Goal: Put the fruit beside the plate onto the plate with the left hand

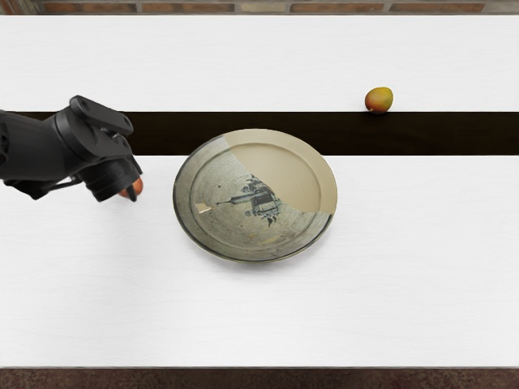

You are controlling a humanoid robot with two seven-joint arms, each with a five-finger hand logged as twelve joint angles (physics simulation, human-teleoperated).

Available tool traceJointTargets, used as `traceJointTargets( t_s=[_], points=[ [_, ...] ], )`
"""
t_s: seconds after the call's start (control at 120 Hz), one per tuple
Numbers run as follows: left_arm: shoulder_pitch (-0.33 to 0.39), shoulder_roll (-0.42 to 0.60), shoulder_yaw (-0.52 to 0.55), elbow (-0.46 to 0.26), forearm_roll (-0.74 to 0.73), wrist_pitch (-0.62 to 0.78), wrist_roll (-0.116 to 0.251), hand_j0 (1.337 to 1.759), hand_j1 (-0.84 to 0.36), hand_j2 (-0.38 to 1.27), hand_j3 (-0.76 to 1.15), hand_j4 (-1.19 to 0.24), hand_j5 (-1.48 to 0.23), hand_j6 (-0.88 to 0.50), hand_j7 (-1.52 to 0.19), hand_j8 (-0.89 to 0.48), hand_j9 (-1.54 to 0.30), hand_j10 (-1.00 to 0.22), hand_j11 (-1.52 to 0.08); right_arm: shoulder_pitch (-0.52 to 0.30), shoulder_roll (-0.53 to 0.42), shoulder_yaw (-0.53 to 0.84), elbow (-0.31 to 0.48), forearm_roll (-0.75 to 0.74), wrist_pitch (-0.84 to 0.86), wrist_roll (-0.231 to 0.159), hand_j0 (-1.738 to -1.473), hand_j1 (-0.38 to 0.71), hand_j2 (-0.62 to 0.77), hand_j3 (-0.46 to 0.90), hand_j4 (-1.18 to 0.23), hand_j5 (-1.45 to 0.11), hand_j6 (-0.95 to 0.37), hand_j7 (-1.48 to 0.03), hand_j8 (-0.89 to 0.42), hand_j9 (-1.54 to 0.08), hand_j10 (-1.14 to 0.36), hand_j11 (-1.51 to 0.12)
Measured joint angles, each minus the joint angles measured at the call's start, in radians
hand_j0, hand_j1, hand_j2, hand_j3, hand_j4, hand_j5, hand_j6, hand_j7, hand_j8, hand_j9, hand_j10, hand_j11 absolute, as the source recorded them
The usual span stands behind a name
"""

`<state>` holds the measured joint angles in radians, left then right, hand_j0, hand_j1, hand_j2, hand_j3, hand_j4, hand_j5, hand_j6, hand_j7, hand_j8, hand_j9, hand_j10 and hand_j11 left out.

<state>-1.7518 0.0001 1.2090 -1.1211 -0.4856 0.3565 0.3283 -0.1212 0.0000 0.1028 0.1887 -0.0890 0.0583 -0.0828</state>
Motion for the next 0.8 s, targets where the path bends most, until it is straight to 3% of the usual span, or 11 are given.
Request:
traceJointTargets(
  t_s=[0.025,0.083,0.142,0.225,0.3,0.433,0.467,0.633,0.658,0.733,0.8],
  points=[
    [-0.019,0.000,0.000,-0.008,-0.006,-0.002,0.001,1.654,-0.33,0.50,0.00,-0.72,-0.99,-0.37,-0.98,-0.39,-0.98,-0.69,-0.98,0.000,0.000,0.000,0.000,0.000,0.000,0.000,-1.658,-0.33,0.00,0.00,-0.02,-0.02,-0.02,-0.02,-0.02,-0.02,-0.02,-0.02],
    [-0.068,0.002,0.002,-0.026,-0.022,-0.006,0.002,1.653,-0.35,0.47,0.00,-0.73,-1.06,-0.34,-1.03,-0.35,-1.03,-0.70,-1.03,0.000,0.000,0.000,0.000,0.000,0.000,0.000,-1.658,-0.33,0.00,0.00,-0.02,-0.02,-0.02,-0.02,-0.02,-0.02,-0.02,-0.02],
    [-0.133,0.061,0.003,-0.044,-0.039,-0.034,0.005,1.654,-0.40,0.62,0.00,-0.74,-1.12,-0.31,-1.09,-0.33,-1.06,-0.74,-1.06,0.000,0.000,0.000,0.000,0.000,0.000,0.000,-1.658,-0.33,0.00,0.00,-0.02,-0.02,-0.02,-0.02,-0.02,-0.02,-0.02,-0.02],
    [-0.240,0.165,0.004,-0.058,-0.047,-0.196,0.008,1.656,-0.47,0.75,0.00,-0.77,-1.15,-0.31,-1.12,-0.31,-1.08,-0.78,-1.09,0.000,0.000,0.000,0.000,0.000,0.000,0.000,-1.658,-0.33,0.00,0.00,-0.02,-0.02,-0.02,-0.02,-0.02,-0.02,-0.02,-0.02],
    [-0.285,0.195,0.002,-0.065,-0.051,-0.359,0.008,1.655,-0.49,0.80,0.00,-0.79,-1.18,-0.30,-1.14,-0.31,-1.11,-0.81,-1.11,0.000,0.000,0.000,0.000,0.000,0.000,0.000,-1.658,-0.33,0.00,0.00,-0.02,-0.02,-0.02,-0.02,-0.02,-0.02,-0.02,-0.02],
    [-0.290,0.210,-0.100,-0.066,-0.048,-0.567,0.007,1.654,-0.48,0.79,0.00,-0.80,-1.21,-0.30,-1.15,-0.33,-1.13,-0.83,-1.13,0.000,0.000,0.000,0.000,0.000,0.000,0.000,-1.658,-0.33,0.00,0.00,-0.02,-0.02,-0.02,-0.02,-0.02,-0.02,-0.02,-0.02],
    [-0.289,0.208,-0.142,-0.066,-0.046,-0.591,0.007,1.654,-0.51,0.88,0.00,-0.80,-1.22,-0.31,-1.15,-0.32,-1.13,-0.84,-1.14,0.000,0.000,0.000,0.000,0.000,0.000,0.000,-1.658,-0.33,0.00,0.00,-0.02,-0.02,-0.02,-0.02,-0.02,-0.02,-0.02,-0.02],
    [-0.256,0.196,-0.308,-0.055,-0.012,-0.631,0.008,1.653,-0.52,0.91,0.00,-0.80,-1.26,-0.28,-1.17,-0.31,-1.15,-0.85,-1.15,0.000,0.000,0.000,0.000,0.000,0.000,0.000,-1.658,-0.33,0.00,0.00,-0.02,-0.02,-0.02,-0.02,-0.02,-0.02,-0.02,-0.02],
    [-0.253,0.194,-0.320,-0.052,-0.007,-0.630,0.007,1.653,-0.50,0.85,0.00,-0.78,-1.19,-0.30,-1.12,-0.33,-1.10,-0.82,-1.11,0.000,0.000,0.000,0.000,0.000,0.000,0.000,-1.658,-0.33,0.00,0.00,-0.02,-0.02,-0.02,-0.02,-0.02,-0.02,-0.02,-0.02],
    [-0.174,0.139,-0.342,-0.031,0.034,-0.627,0.005,1.655,-0.24,0.59,0.00,-0.62,-0.84,-0.22,-0.79,-0.24,-0.77,-0.58,-0.78,0.000,0.000,0.000,0.000,0.000,0.000,0.000,-1.658,-0.33,0.00,0.00,-0.02,-0.02,-0.02,-0.02,-0.02,-0.02,-0.02,-0.02],
    [-0.169,0.135,-0.361,-0.021,0.060,-0.626,0.003,1.656,-0.08,0.43,0.00,-0.45,-0.61,-0.16,-0.57,-0.17,-0.56,-0.42,-0.56,0.000,0.000,0.000,0.000,0.000,0.000,0.000,-1.658,-0.33,0.00,0.00,-0.02,-0.02,-0.02,-0.02,-0.02,-0.02,-0.02,-0.02]
  ],
)
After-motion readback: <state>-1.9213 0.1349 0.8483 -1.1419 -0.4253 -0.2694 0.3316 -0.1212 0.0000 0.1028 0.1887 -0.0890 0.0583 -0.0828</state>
